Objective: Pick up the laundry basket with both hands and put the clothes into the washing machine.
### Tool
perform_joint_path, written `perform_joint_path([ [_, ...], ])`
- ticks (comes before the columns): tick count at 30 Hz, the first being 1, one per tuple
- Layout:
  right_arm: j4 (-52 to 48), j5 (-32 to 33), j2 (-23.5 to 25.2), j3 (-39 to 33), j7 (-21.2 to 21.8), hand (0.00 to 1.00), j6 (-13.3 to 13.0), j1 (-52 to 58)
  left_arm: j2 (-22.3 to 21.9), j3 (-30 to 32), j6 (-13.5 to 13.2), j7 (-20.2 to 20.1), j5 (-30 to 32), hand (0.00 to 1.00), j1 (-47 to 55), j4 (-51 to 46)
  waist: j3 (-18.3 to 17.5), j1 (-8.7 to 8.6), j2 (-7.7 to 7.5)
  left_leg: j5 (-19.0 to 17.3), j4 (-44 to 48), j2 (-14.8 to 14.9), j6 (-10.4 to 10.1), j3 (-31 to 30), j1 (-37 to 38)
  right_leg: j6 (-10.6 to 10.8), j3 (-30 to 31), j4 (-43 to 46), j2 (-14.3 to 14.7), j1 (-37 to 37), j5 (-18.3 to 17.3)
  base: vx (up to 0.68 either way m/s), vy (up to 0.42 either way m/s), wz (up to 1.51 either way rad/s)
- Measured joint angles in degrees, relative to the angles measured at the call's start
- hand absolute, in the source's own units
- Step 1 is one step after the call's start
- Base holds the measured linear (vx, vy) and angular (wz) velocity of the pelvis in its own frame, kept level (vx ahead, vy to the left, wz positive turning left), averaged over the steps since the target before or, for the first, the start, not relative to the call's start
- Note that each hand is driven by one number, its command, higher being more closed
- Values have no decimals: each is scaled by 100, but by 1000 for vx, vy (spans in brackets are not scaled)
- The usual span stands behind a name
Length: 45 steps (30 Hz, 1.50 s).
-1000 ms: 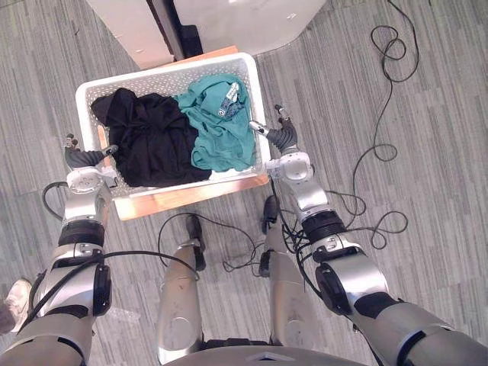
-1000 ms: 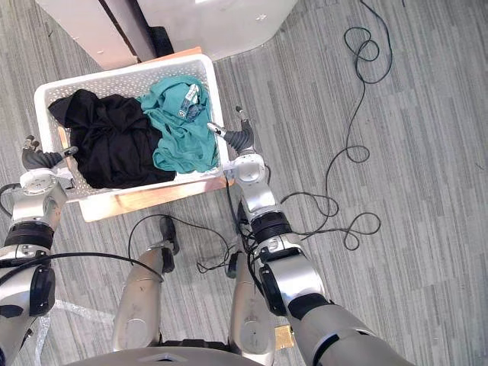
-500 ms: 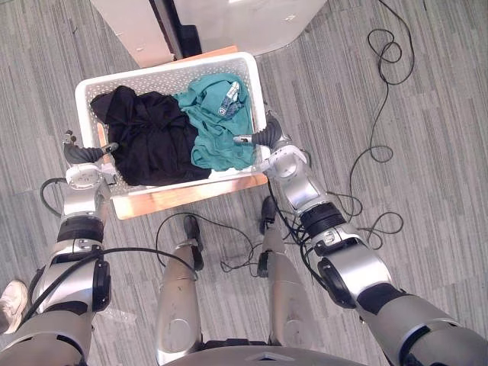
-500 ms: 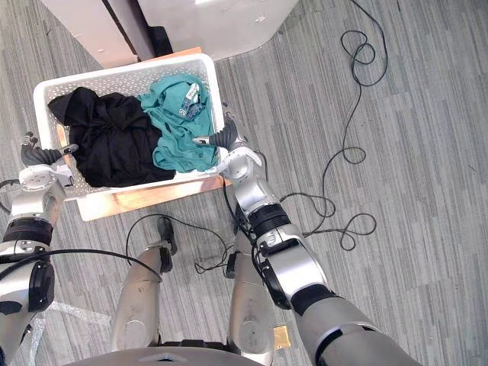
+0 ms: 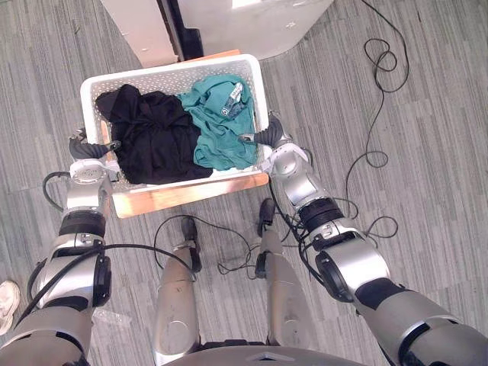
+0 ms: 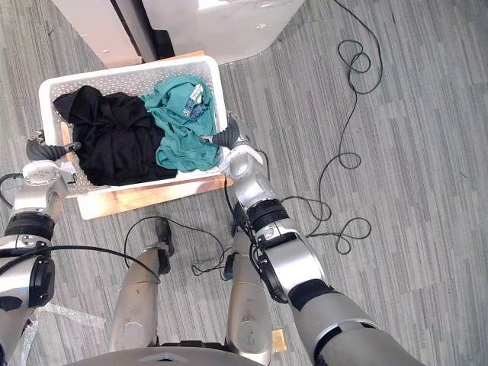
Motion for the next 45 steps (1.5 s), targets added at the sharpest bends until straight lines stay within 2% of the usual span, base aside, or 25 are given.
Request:
perform_joint_path([
  [5, 44, -170, -48, 61, 160, 100, -26, -74, 74, -139, 7, -49, 257, 100, -13, 6, -33, 3, -54, 44, -71, -6, -25, 24, -14, -37, -1, 29, -4, -75, -28, -2, -47, -1],
  [16, 199, -213, -257, 317, 277, 100, -238, -122, 169, -323, 188, -217, 423, 100, -126, 107, -35, -9, -52, 74, -74, -4, -13, 1, -30, -33, -10, 48, -4, -88, -25, -1, -39, 1],
  [23, 204, 324, -249, 309, 215, 100, -232, -60, 156, -353, 214, -227, 427, 100, -140, 108, -36, -2, -50, 78, -77, -9, -10, -17, -6, -40, -13, 63, -4, -62, -9, 1, -28, 1],
  [26, 228, 345, -246, 247, 215, 100, -225, 25, 94, -376, 217, -237, 431, 100, -139, 166, -36, -2, -49, 90, -84, -25, -8, -28, 89, -128, -16, 58, -5, 28, 61, 0, 0, 0],
  [30, 446, 346, -273, 198, 228, 100, -213, 131, -63, -398, 251, -280, 445, 100, -98, 232, -36, 4, -50, 89, -165, -44, -7, -22, 319, -141, -6, 57, -12, 219, 53, 10, -16, 0],
  [33, 485, 346, -368, 200, 365, 100, -93, 181, -223, -412, 253, -282, 399, 100, 38, 206, -35, 5, -49, 88, -245, -69, -6, 41, 513, -160, 11, 41, -30, 344, 39, 15, -35, -6],
  [38, 386, 697, -547, 181, 423, 100, 61, 501, -452, -551, 247, -417, -148, 100, 773, -655, -32, -78, -43, 33, -304, -69, -21, 95, 908, -176, 6, -9, -27, 701, 33, 24, -29, -6],
  [40, -93, 845, -660, 102, 418, 100, 171, 767, -587, -588, 224, -504, -446, 100, 1231, -1081, -27, -133, -35, -20, -318, -66, -27, 117, 1217, -190, 8, -59, -18, 1018, 23, 22, 7, -5],
  [45, -1202, 1058, -1031, 88, 609, 100, 165, 1074, -744, -589, 109, -831, -553, 100, 2184, -1961, -43, -157, -11, -128, -498, -58, -101, 194, 1805, -370, 8, -152, 10, 1541, -243, 7, 8, -8],
])
